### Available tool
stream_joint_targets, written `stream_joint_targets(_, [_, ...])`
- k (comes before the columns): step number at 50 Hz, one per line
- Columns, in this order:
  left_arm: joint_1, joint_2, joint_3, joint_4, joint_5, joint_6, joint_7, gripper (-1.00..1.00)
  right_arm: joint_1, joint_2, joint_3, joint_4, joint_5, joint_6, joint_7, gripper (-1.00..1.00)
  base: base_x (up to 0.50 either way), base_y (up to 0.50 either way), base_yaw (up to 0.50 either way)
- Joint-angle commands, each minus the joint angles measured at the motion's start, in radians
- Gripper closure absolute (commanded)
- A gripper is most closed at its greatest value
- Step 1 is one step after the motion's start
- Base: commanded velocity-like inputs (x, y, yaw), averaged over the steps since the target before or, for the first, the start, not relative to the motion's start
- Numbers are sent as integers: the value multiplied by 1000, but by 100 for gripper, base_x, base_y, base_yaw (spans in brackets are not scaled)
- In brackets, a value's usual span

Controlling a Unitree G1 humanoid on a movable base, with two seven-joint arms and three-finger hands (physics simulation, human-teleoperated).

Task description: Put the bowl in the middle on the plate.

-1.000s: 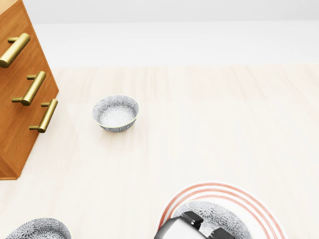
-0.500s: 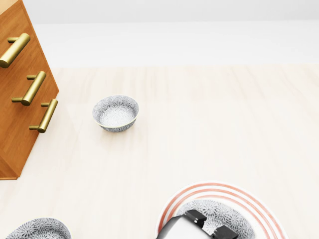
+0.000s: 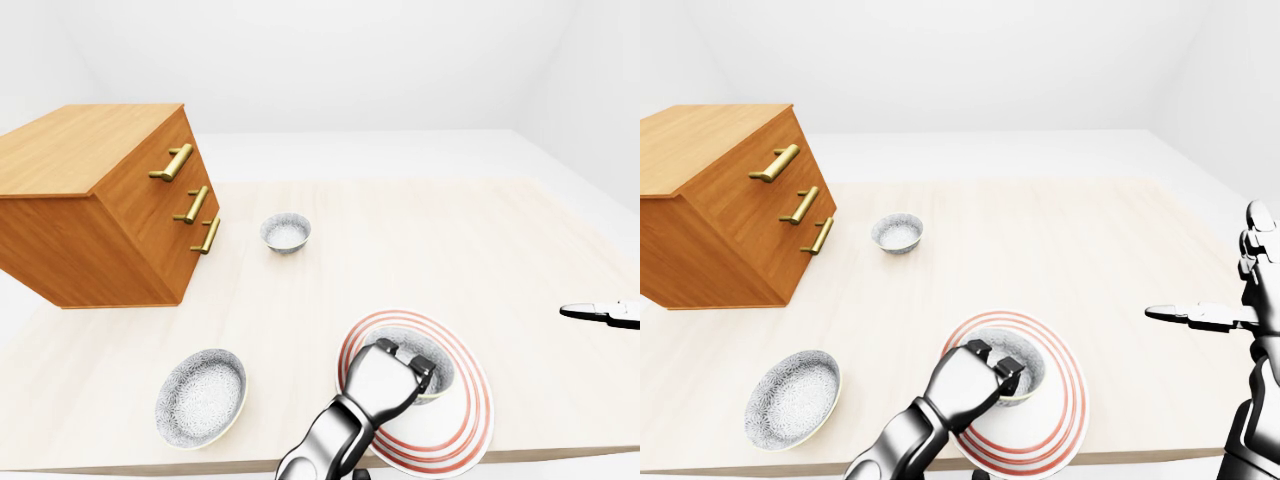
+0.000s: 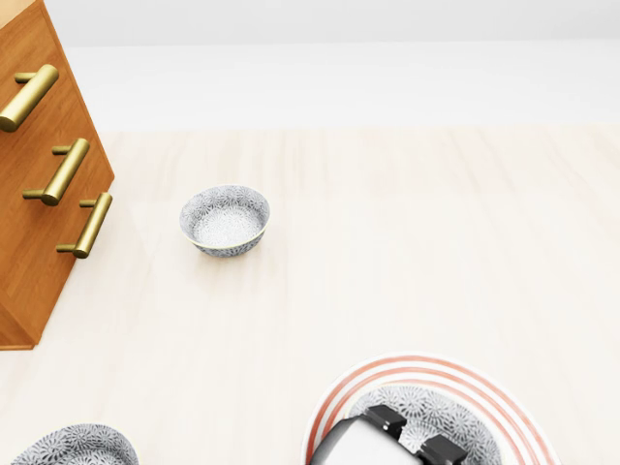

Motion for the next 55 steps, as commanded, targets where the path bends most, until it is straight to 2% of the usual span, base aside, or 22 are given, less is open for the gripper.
stream_joint_targets(1, [-5,-10,4,1,-21,0,30,100,-2,0,2,7,-1,0,-2,-100,0,0,0])
stream_joint_targets(25, [0,-4,1,-1,-21,0,-4,100,-2,0,2,3,1,0,-5,-100,0,0,0])
stream_joint_targets(26, [7,-1,0,25,-24,0,-40,74,-1,-1,1,-2,2,0,-3,-100,0,0,0])
stream_joint_targets(27, [6,-1,-1,27,-28,0,-26,-16,0,0,0,-4,2,0,-2,-100,0,0,0])
stream_joint_targets(28, [8,0,-1,31,-36,0,-37,-49,0,-1,0,-4,1,0,-2,-100,0,0,0])
stream_joint_targets(29, [5,1,-1,37,-27,0,-29,-100,0,-1,-3,-8,2,0,0,-100,0,0,0])
stream_joint_targets(39, [-6,-5,22,54,-23,0,-22,-100,-2,-3,0,4,2,0,-5,-100,0,0,0])
stream_joint_targets(55, [-19,-13,47,-7,-40,0,-70,-100,-5,-5,4,11,-1,0,-9,-100,0,0,0])
